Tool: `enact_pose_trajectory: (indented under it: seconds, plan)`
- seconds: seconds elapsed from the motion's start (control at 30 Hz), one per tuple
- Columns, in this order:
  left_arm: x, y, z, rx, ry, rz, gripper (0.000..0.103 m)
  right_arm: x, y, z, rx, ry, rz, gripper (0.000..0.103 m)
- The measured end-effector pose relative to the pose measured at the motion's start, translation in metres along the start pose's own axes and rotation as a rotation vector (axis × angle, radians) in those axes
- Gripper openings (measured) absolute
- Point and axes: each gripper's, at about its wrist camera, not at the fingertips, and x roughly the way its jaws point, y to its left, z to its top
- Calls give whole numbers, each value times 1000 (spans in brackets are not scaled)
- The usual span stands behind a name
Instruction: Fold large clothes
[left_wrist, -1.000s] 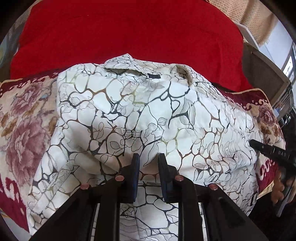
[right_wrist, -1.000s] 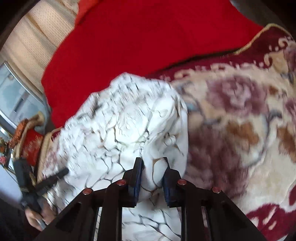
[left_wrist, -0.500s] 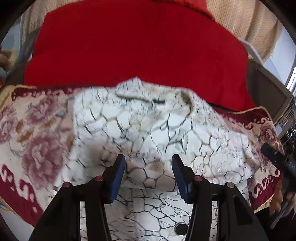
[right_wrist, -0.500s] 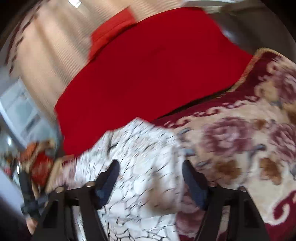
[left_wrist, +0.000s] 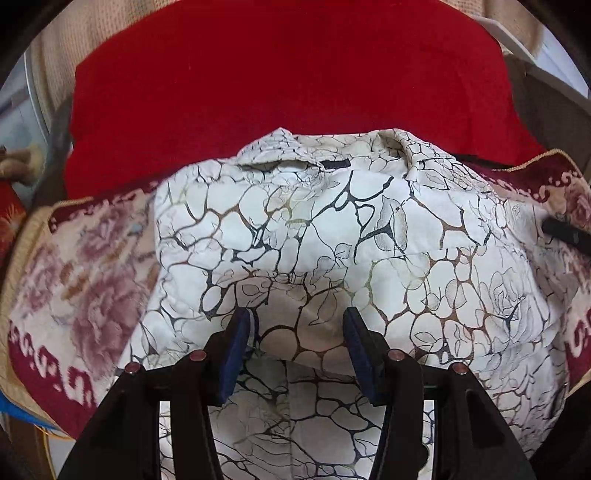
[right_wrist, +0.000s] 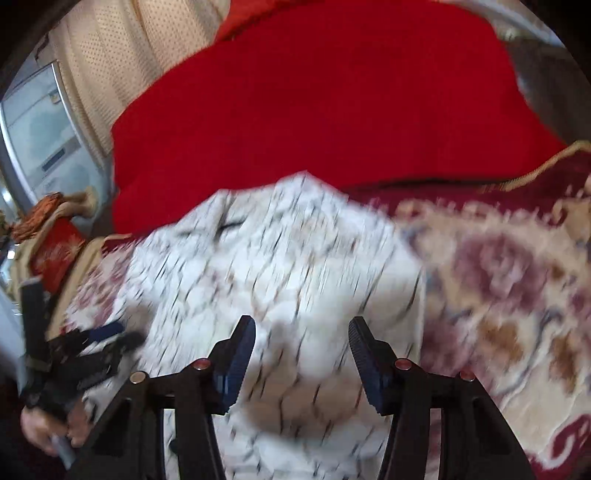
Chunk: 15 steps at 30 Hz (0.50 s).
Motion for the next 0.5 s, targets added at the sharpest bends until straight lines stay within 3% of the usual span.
enact_pose_trajectory:
  seconds: [0.13, 0.23, 0.33, 0.5]
  plan:
    - [3, -5, -1, 29, -11, 30, 53, 29, 5, 7, 7, 41, -21, 56]
    - [3, -8, -1, 44, -20, 44, 53, 73, 6, -1, 33, 186, -38, 57]
    - [2, -8, -2, 49, -25, 58, 53, 69, 12, -2, 21, 168, -69, 57]
    - [-1, -7, -2, 51, -36, 85, 53, 37, 18, -5, 12, 93, -15, 57]
